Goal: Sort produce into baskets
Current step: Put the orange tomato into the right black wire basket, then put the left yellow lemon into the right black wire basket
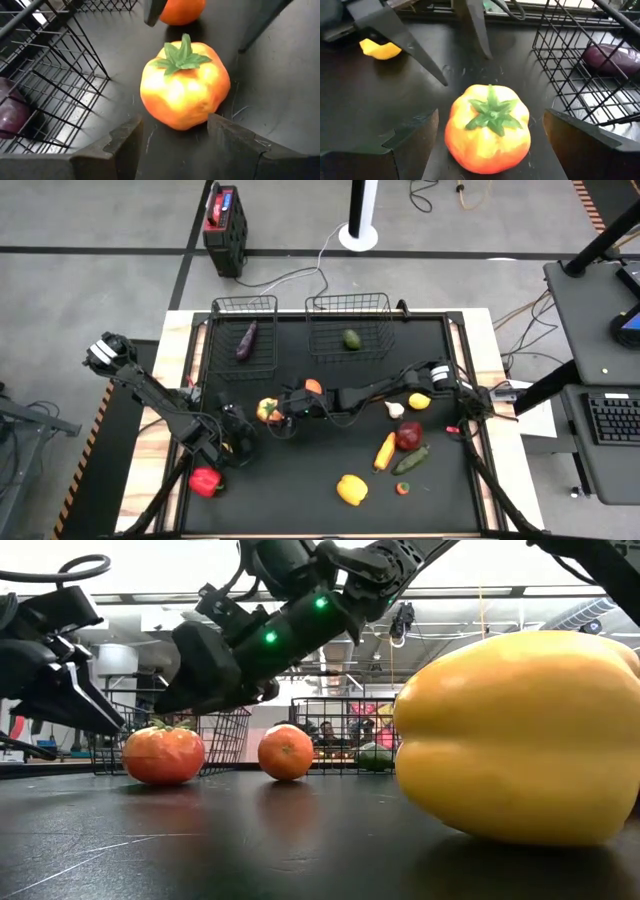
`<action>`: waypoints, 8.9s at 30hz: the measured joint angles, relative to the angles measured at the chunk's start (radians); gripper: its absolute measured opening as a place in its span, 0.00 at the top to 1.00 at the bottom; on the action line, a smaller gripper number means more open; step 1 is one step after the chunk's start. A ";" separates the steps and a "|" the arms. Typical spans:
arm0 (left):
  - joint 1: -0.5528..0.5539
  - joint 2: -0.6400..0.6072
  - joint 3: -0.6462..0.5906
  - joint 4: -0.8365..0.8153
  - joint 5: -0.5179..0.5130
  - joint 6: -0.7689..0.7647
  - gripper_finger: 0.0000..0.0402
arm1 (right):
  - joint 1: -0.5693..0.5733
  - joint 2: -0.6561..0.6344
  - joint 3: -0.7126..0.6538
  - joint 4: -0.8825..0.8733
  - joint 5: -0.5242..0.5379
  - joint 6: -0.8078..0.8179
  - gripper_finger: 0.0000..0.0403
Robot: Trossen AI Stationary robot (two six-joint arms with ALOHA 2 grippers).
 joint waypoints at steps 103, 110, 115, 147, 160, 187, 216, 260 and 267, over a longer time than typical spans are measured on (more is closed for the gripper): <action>-0.002 -0.023 0.468 -0.463 -0.216 0.109 0.49 | -0.614 -0.312 -0.001 -0.691 -0.203 0.170 0.28; -0.002 -0.023 0.454 -0.463 -0.240 0.103 0.49 | -0.619 -0.304 -0.002 -0.694 -0.203 0.154 0.28; -0.002 -0.023 0.454 -0.462 -0.250 0.102 0.49 | -0.623 -0.304 -0.002 -0.711 -0.193 0.155 0.28; -0.002 -0.023 0.454 -0.462 -0.256 0.086 0.49 | -0.557 -0.307 -0.208 -0.374 -0.170 -0.055 0.28; -0.002 -0.023 0.454 -0.462 -0.256 0.086 0.49 | -0.558 -0.306 -0.200 -0.366 -0.165 -0.035 0.28; -0.002 -0.022 0.454 -0.429 -0.257 0.086 0.49 | -0.535 -0.470 -0.197 -0.438 -0.169 0.051 0.11; 0.000 -0.020 0.513 -0.271 0.134 0.086 0.49 | -0.013 -0.856 -0.370 -0.782 -0.088 0.384 0.11; 0.006 0.248 0.524 -0.596 0.819 0.080 0.33 | 0.061 -0.836 -0.451 -0.709 -0.089 0.385 0.11; 0.006 0.248 0.513 -0.586 0.829 0.077 0.33 | 0.061 -0.836 -0.452 -0.707 -0.091 0.392 0.11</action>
